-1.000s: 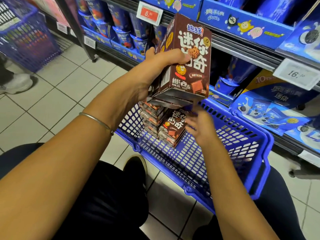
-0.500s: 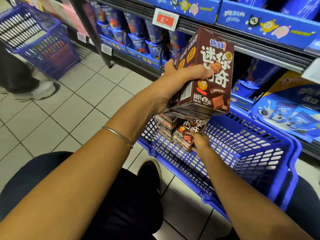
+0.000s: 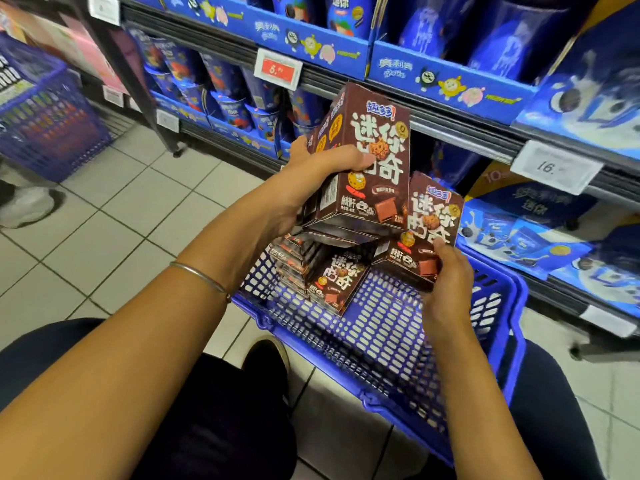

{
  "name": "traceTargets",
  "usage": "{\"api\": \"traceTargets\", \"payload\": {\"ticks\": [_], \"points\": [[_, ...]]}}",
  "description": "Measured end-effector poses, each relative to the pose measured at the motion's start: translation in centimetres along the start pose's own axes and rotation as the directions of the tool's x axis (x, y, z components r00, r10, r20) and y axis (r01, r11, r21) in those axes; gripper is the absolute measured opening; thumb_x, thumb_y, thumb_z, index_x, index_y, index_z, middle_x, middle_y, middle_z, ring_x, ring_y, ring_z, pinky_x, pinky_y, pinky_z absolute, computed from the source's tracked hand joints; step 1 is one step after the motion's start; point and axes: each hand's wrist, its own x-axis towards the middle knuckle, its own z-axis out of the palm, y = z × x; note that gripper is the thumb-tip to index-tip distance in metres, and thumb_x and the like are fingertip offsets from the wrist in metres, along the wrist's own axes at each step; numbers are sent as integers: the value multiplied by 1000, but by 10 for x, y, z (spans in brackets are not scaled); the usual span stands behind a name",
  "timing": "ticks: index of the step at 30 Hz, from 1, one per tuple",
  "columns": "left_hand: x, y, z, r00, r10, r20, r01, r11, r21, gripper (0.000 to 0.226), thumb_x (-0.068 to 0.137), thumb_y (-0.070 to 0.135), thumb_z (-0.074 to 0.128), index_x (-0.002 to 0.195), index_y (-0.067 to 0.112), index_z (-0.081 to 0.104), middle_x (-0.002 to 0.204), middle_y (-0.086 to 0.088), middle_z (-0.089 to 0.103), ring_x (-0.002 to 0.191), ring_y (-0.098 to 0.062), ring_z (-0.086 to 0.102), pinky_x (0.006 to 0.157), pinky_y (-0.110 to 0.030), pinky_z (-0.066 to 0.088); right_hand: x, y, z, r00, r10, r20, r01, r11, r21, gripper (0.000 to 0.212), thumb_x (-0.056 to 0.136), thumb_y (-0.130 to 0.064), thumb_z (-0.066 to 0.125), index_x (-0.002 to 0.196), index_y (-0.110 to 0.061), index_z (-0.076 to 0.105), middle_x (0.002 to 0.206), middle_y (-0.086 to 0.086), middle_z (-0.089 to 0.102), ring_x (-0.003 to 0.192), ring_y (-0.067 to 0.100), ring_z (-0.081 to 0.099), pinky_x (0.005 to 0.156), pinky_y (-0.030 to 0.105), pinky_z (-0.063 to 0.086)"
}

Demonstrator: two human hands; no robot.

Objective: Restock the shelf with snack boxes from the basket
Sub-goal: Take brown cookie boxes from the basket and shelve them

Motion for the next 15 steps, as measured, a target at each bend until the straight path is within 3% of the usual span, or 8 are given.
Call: {"api": "traceTargets", "payload": {"ticks": [4,8,11,14,15], "points": [[-1,4,3,999,38,3,-38,999,2,107,64,37,86,149,36,21,120,-4,72,81,-18,82,59,-29,63,-14,-57,-2,992,-83,98,62,977,202,16,95,-24,60,106,-16,68,96,4,76,86,22,73,77,41,60],[1,1,8,999,32,9,-32,999,7,115,64,35,86,157,34,18,123,-8,72,81,-20,82,60,-32,63,-26,-84,7,966,-83,245,21,970,244,22,95,-32,59,111,-19,67,99,1,77,88,18,74,68,34,58],[-1,-2,13,999,31,28,-32,999,27,110,61,38,87,150,36,22,122,-6,73,84,-19,82,63,-32,64,-30,-89,22,953,-37,299,5,994,108,25,97,-30,60,113,-13,69,101,8,76,90,24,74,79,41,58],[3,-4,17,999,14,49,-15,999,38,136,58,46,91,168,27,12,141,-7,66,105,-25,79,88,-44,65,-34,-90,32,949,-11,316,1,1000,30,43,98,-31,59,132,-5,60,112,12,73,100,30,71,88,49,58],[4,-5,18,998,19,58,-19,1000,13,135,62,45,91,169,23,12,141,-8,66,104,-26,80,86,-44,66,-35,-91,32,943,4,334,-13,1000,23,48,97,-33,59,136,-6,57,116,11,73,104,29,71,93,53,57]]}}
